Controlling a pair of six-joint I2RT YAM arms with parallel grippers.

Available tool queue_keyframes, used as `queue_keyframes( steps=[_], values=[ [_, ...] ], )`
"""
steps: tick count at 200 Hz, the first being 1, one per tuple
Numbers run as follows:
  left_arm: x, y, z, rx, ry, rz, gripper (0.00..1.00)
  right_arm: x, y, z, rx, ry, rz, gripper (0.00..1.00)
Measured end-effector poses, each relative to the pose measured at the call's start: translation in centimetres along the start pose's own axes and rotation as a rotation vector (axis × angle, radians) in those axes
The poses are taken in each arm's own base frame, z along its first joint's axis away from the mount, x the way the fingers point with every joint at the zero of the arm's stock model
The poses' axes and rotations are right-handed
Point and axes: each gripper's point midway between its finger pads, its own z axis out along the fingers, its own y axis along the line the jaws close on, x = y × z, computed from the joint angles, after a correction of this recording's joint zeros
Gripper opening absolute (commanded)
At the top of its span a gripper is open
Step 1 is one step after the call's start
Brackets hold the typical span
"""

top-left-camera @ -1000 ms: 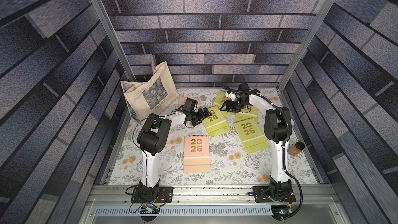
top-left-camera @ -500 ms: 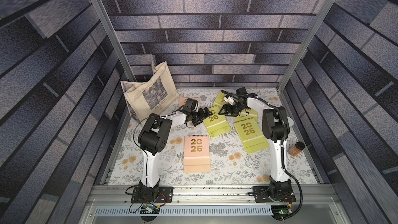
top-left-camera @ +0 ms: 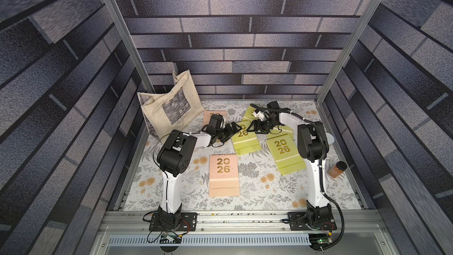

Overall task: Stack the calendars
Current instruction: Pick up the calendar at the center of the board.

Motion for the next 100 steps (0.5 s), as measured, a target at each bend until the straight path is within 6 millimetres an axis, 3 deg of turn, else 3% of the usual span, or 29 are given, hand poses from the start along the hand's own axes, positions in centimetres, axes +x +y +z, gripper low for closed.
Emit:
queue_keyframes(
  steps=[29, 100],
  values=[
    [0.16, 0.18, -0.02, 0.007, -0.005, -0.019, 0.87, -0.09, 0.09, 0.21, -0.011, -0.008, 0.001, 0.78],
    [0.30, -0.31, -0.03, 0.039, -0.004, -0.027, 0.22, -0.14, 0.53, 0.58, -0.028, -0.012, -0.012, 0.78]
  ],
)
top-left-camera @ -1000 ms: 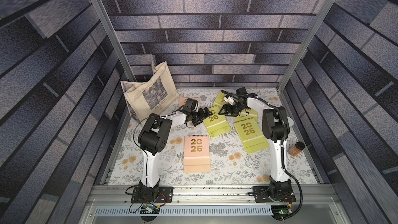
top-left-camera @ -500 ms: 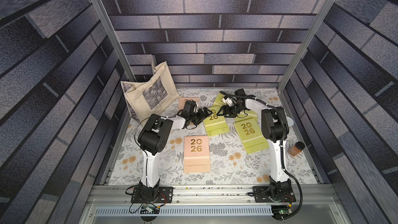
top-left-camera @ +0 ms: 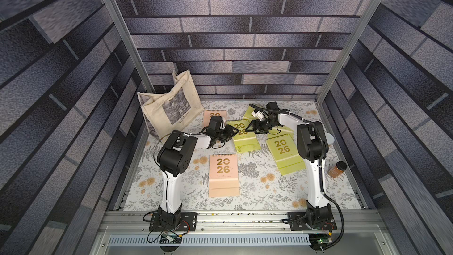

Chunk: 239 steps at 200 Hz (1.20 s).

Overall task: Stack the calendars
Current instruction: Pick up the calendar at the center of the board.

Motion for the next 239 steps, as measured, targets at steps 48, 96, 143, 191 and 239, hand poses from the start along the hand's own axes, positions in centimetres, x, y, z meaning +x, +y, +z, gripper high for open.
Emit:
queue_keyframes(
  steps=[48, 96, 143, 191, 239],
  values=[
    [-0.6, -1.2, -0.3, 0.053, -0.002, 0.008, 0.00, -0.1, -0.1, -0.3, 0.010, -0.005, 0.001, 0.78],
    [-2.2, -2.0, -2.7, 0.117, 0.024, 0.036, 0.00, -0.3, 1.7, -4.3, -0.001, -0.054, -0.003, 0.79],
    [-5.4, -10.4, -12.3, 0.289, -0.014, 0.308, 0.00, -2.1, 10.7, -15.1, -0.087, -0.284, -0.178, 0.79],
    [-3.6, -19.3, -23.7, 0.476, -0.088, 0.659, 0.00, 0.0, 16.8, -18.1, -0.245, -0.412, -0.267, 0.80],
    [-0.4, -19.5, -26.9, 0.529, -0.043, 0.713, 0.00, 2.4, 23.2, -16.5, -0.365, -0.439, -0.395, 0.82]
  ],
)
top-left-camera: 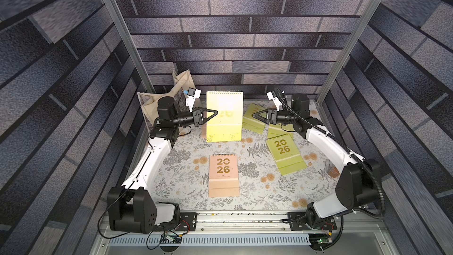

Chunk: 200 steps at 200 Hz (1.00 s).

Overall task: Stack the calendars
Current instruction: Pick up the calendar at the center of the board, then place the calendar at the calendar.

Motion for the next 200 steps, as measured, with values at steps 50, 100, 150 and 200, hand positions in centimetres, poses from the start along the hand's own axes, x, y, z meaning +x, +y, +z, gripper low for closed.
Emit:
queue_keyframes(
  steps=[50, 100, 150, 200],
  values=[
    [1.4, 0.0, -0.1, 0.013, 0.031, -0.041, 0.00, -0.9, 5.7, 1.7, -0.127, -0.041, -0.142, 0.83],
    [2.2, -1.0, 0.5, 0.048, 0.046, -0.021, 0.00, -1.0, 5.4, 3.2, -0.165, -0.052, -0.123, 0.82],
    [2.4, -1.4, 0.7, 0.060, 0.047, -0.008, 0.00, -0.6, 4.2, 4.3, -0.174, -0.044, -0.083, 0.76],
    [2.2, -1.6, 0.7, 0.066, 0.040, 0.002, 0.00, -0.6, 5.6, 4.6, -0.240, -0.038, -0.085, 0.41]
  ],
)
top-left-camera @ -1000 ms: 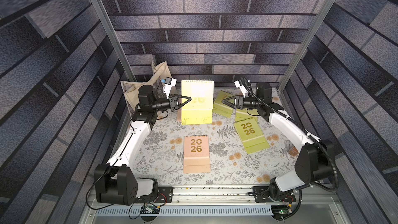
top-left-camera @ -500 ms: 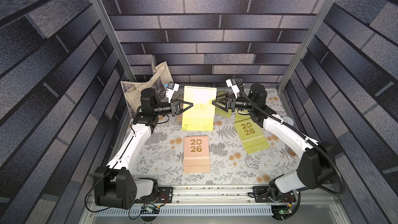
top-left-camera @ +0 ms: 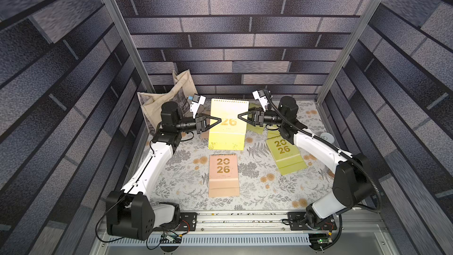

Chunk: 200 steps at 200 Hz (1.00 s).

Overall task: Stack the calendars
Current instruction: Place the calendar at the calendar.

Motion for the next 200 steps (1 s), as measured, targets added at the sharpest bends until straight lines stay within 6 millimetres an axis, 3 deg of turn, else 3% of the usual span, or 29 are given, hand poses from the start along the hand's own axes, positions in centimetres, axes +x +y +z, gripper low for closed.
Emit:
queue_keyframes(
  steps=[41, 56, 69, 79, 96, 118, 130, 151, 176, 200],
  values=[
    [0.1, 0.1, 0.2, 0.002, -0.004, -0.009, 0.00, 0.3, 0.7, 0.5, -0.061, 0.008, 0.001, 0.16],
    [0.1, 0.4, 0.2, -0.001, -0.007, -0.014, 0.00, 0.3, 0.8, 0.7, -0.080, 0.010, 0.004, 0.00],
    [0.1, 0.6, 0.2, -0.003, -0.009, -0.017, 0.00, 0.3, 0.7, 0.7, -0.090, 0.009, 0.017, 0.00],
    [0.1, 0.7, 0.2, -0.004, -0.009, -0.019, 0.21, 0.4, 0.5, 0.7, -0.096, 0.009, 0.021, 0.00],
    [0.0, 0.7, 0.2, -0.008, -0.012, -0.025, 0.45, 0.5, 0.4, 0.9, -0.104, 0.015, 0.029, 0.00],
    [-0.2, 0.8, -0.1, -0.010, -0.017, -0.027, 0.54, 1.5, -0.1, 1.2, -0.113, 0.046, 0.062, 0.00],
    [-0.2, 0.9, -0.2, -0.012, -0.019, -0.032, 0.49, 1.9, -0.4, 1.3, -0.114, 0.061, 0.082, 0.00],
    [-0.1, 1.1, -0.5, -0.019, -0.019, -0.044, 0.30, 2.4, -0.5, 1.3, -0.121, 0.082, 0.100, 0.00],
    [-0.1, 1.3, -0.6, -0.024, -0.020, -0.045, 0.29, 2.3, -0.2, 1.3, -0.131, 0.096, 0.098, 0.00],
    [-0.1, 1.3, -0.6, -0.023, -0.018, -0.050, 0.00, 2.2, 0.2, 1.3, -0.145, 0.113, 0.104, 0.00]
  ],
)
